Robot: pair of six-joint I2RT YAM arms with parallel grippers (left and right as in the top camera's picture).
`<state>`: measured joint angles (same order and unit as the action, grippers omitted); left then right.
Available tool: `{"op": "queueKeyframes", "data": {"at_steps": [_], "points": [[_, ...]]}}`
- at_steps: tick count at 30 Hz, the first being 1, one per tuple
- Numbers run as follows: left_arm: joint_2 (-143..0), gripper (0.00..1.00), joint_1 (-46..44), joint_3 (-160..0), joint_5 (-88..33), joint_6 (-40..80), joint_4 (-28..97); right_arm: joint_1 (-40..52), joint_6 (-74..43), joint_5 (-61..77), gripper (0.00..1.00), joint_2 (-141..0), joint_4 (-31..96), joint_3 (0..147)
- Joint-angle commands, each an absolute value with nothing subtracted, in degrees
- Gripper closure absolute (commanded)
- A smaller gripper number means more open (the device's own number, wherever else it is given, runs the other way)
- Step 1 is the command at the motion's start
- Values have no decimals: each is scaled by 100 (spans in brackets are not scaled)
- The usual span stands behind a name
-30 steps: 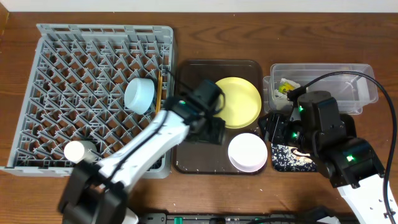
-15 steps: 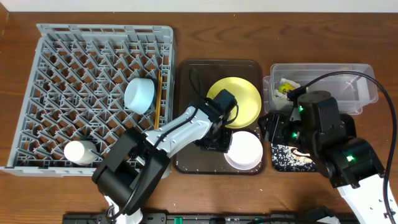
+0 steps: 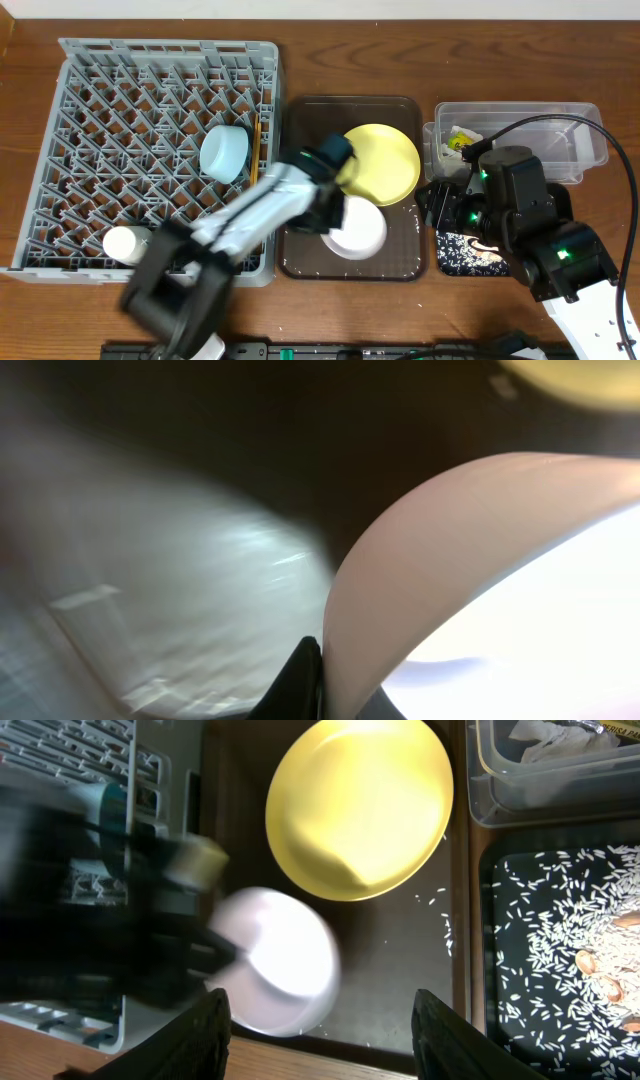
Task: Sort waste into correct bins and load items into the dishwasher
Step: 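Grasp the white bowl rim on the tray with the left gripper, then carry the white bowl with the left gripper and set it in the rack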
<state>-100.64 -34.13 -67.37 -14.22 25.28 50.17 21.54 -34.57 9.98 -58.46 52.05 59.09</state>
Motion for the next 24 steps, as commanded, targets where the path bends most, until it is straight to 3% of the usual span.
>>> {"op": "queueKeyframes", "data": {"at_steps": [1,9,16,20,24], "points": [[-8781,93,-2700,-7091,-45,2451,5437,2064,-3533,926,44,-5852,5212,5902],[-6978,92,-1750,-7089,4123,2596,5688,2064,-3533,923,44,-5852,5210,5902],[-7113,92,-1404,-7063,6790,2252,4810,2064,-3531,923,44,-5852,5216,5902],[-7679,93,-1186,-7063,7022,661,3839,2064,-3533,923,44,-5863,5181,5902],[-8313,93,-1074,-7063,7148,464,3468,2064,-3535,926,44,-5863,5118,5902]]}}
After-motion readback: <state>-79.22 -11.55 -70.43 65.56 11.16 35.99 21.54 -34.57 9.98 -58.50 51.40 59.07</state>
